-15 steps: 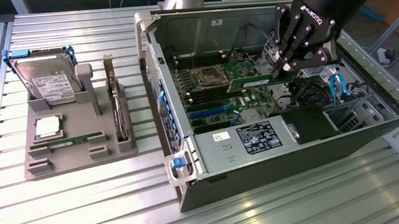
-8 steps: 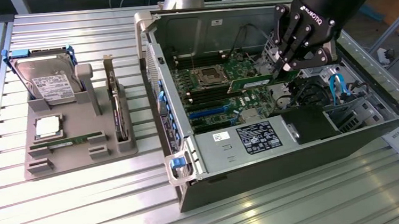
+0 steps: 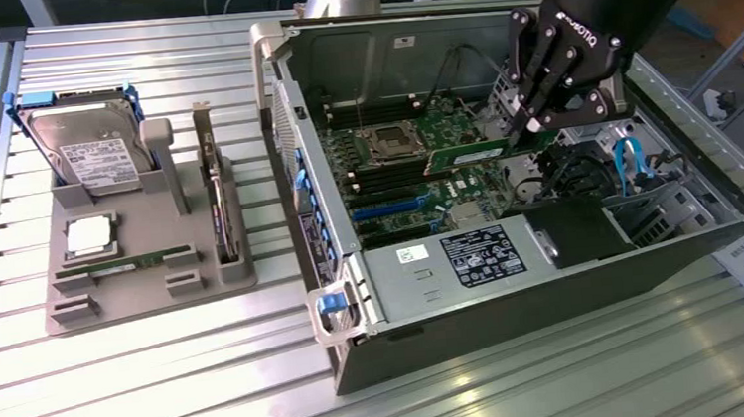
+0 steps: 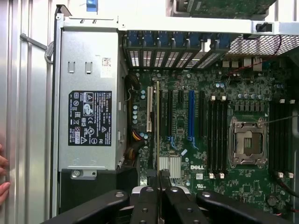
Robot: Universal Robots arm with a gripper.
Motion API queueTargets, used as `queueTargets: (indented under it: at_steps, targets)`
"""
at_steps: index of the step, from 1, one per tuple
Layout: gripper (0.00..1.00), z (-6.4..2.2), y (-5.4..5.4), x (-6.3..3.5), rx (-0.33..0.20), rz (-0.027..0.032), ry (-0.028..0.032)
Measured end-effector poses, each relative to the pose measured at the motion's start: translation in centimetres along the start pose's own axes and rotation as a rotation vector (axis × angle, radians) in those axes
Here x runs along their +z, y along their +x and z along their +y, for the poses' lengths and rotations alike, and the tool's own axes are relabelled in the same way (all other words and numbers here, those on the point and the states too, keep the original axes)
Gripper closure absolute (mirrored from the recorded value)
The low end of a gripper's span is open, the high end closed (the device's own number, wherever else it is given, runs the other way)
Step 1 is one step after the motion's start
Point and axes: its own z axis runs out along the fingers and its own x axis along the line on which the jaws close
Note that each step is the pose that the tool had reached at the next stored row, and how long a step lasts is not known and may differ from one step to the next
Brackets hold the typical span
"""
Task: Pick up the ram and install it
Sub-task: 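Pick up the ram and move it above insertion slot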
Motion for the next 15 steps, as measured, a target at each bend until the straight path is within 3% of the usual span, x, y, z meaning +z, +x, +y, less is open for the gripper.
queueTargets:
  at_steps: [5, 8, 13, 15]
  targets:
    - [0.88, 0.73, -0.05, 0.05, -0.001, 0.0006, 0.0435]
    - [0.88, 0.98, -0.07, 0.05, -0.001, 0.0010, 0.0614]
    - [0.88, 0.97, -0.06, 0.05, -0.001, 0.0010, 0.0609]
    - [0.88, 0.82, -0.05, 0.04, -0.001, 0.0002, 0.0551]
